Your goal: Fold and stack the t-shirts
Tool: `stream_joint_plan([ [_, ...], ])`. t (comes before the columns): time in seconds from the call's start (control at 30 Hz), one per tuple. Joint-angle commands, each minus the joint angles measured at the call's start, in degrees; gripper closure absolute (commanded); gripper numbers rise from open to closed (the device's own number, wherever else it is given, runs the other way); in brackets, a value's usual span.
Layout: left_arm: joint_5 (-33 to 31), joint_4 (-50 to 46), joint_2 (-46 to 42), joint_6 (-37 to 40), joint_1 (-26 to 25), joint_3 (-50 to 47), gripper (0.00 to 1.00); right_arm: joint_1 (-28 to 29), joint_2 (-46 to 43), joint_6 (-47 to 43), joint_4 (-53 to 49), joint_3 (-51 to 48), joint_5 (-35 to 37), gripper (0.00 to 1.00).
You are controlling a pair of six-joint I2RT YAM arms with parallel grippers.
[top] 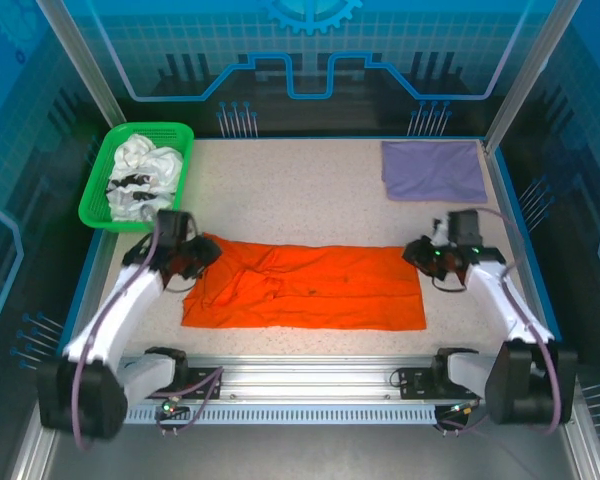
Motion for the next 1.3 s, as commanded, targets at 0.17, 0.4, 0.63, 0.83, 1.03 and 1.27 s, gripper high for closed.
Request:
stream_joint_plan([
  [0.17, -7.7, 2.4, 21.5, 3.5, -5.3, 13.8, 0.62, 5.6, 24.0, -3.6, -2.0, 13.3, 7.5, 0.79],
  [0.4, -13.1, 3.5, 34.0, 0.6, 0.8, 17.3, 0.53, 0.8, 36.3, -2.4, -1.8, 18.1, 7.5, 0.80],
  [0.63, -16.2, 3.1, 35.7, -2.4, 6.3, 16.5, 0.55, -4.6, 36.7, 0.7, -0.5, 17.5, 4.6, 0.75],
  [0.83, -15.7, 3.7, 36.7, -3.1, 7.9, 16.3, 0.56, -7.1, 36.1, 2.2, 1.4, 15.9, 2.0, 0.68],
  [1.03, -12.9, 4.4, 32.9, -1.3, 7.1, 17.6, 0.57, -8.9, 33.6, 4.3, 5.7, 12.8, -3.1, 0.64],
  [1.27, -15.7, -2.3, 28.5, 3.5, 0.0, 24.1, 0.32, -5.4, 26.8, 3.2, 6.1, 11.9, -0.6, 0.59],
])
